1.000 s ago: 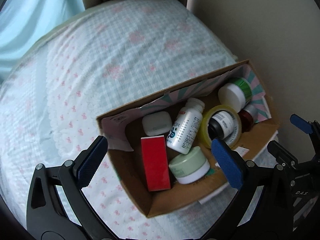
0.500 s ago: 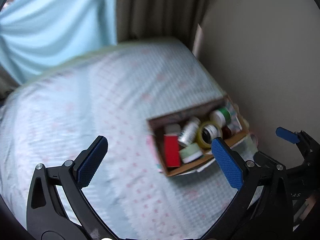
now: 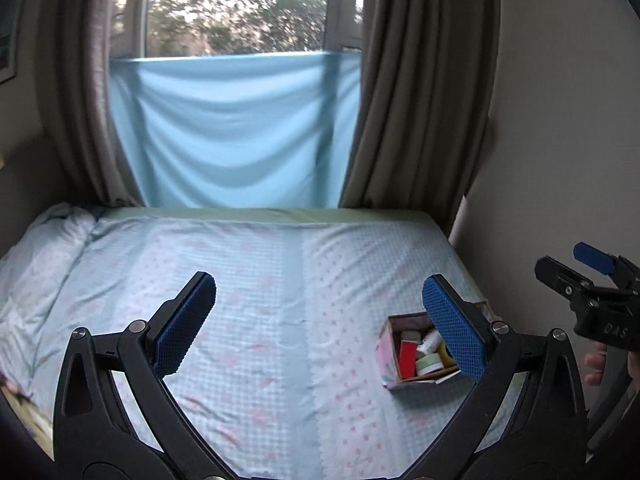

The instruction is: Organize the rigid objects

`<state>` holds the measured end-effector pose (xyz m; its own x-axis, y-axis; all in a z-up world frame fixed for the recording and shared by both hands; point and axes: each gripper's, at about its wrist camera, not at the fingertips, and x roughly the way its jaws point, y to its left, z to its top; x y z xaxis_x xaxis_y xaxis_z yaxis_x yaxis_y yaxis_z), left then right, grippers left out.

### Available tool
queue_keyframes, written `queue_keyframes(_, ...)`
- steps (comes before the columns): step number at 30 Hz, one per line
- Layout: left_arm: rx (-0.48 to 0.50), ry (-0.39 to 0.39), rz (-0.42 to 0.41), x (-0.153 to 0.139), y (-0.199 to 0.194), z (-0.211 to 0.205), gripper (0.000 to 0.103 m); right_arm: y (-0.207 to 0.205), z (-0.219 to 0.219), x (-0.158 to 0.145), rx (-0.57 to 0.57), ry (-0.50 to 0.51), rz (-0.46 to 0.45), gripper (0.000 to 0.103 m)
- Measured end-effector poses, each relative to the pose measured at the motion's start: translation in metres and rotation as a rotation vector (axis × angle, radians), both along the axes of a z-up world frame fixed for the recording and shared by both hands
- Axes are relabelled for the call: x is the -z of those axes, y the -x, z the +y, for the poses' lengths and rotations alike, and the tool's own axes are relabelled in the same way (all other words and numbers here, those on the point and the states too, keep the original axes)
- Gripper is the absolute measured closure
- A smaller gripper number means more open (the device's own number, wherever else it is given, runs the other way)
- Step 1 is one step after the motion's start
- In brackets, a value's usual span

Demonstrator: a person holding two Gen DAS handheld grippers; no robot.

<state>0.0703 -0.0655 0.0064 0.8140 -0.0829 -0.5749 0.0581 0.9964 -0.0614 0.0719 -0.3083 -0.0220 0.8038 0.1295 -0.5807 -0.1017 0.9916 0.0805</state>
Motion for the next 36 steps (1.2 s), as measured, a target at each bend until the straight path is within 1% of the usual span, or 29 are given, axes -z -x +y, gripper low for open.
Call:
queue_keyframes(3,-0.023,-0.005,-0.028,-0.001,0.022,0.004,0.000,0.012,0.005,0.000,0.009,0.003,-0.018,0.003)
queue_keyframes(5,-0.037,-0.015,-0.059,-0.002,0.035,0.005,0.000,0.020,0.009,0.000,0.027,0.045,-0.040,0.003)
queue_keyframes(6,-0.038,-0.019,-0.072,-0.001,0.038,0.003,0.000,0.023,0.010,0.001,0.028,0.059,-0.052,0.003)
queue_keyframes(9,-0.032,-0.036,-0.101,-0.004,0.046,0.001,0.000,0.029,0.009,0.000,0.034,0.054,-0.060,0.003)
queue_keyframes(12,-0.026,-0.029,-0.124,-0.008,0.049,-0.002,0.000,0.029,0.008,0.000,0.044,0.055,-0.059,0.003)
queue_keyframes(16,-0.021,-0.030,-0.132,-0.008,0.050,-0.002,0.000,0.030,0.008,-0.001,0.051,0.039,-0.059,0.003)
queue_keyframes(36,0.006,-0.036,-0.113,-0.006,0.042,-0.002,0.000,0.031,0.013,-0.003,0.055,0.025,-0.064,0.003)
